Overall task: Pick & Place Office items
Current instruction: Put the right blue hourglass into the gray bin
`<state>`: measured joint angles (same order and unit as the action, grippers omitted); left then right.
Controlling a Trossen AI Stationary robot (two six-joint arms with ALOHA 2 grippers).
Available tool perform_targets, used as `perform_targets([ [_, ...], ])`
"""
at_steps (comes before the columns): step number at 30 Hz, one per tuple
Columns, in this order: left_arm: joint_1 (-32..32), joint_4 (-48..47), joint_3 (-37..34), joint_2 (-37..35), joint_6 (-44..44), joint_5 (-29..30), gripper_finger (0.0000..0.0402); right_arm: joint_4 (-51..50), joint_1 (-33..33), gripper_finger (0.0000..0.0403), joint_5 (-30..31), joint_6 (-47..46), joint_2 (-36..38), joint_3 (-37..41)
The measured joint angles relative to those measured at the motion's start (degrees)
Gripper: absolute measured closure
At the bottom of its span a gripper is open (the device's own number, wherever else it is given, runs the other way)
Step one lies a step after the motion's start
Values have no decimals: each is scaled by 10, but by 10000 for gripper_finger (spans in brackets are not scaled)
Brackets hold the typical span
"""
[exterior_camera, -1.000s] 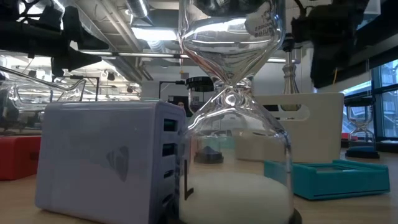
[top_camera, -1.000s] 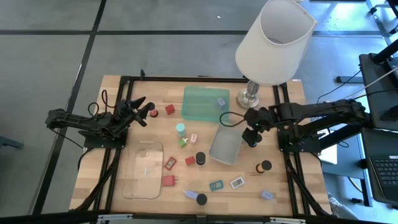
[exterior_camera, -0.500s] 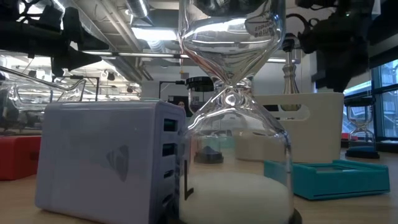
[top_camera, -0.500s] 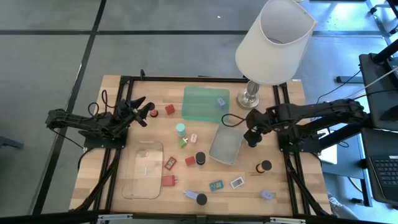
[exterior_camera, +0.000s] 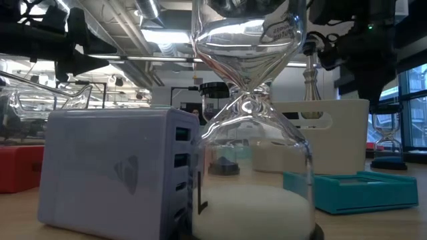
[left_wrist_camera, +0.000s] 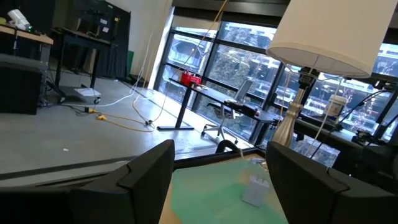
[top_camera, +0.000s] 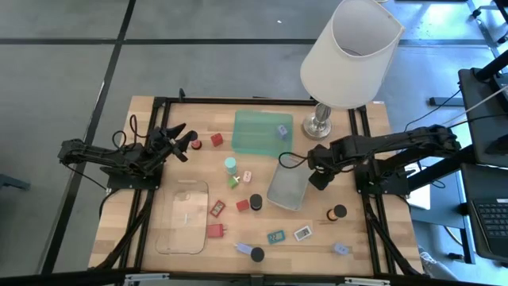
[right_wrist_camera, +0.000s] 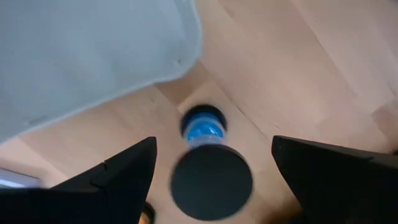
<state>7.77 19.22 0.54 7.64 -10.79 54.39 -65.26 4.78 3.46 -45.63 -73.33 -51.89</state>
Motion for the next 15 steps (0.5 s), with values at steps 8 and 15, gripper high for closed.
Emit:
perform_targets([
  [8,0,0,0,0,0,0,151,-17,0,81,1,-4,-6,0],
  [15,0,0,0,0,0,0,151,-23,8,81,-5,-19,-6,6],
])
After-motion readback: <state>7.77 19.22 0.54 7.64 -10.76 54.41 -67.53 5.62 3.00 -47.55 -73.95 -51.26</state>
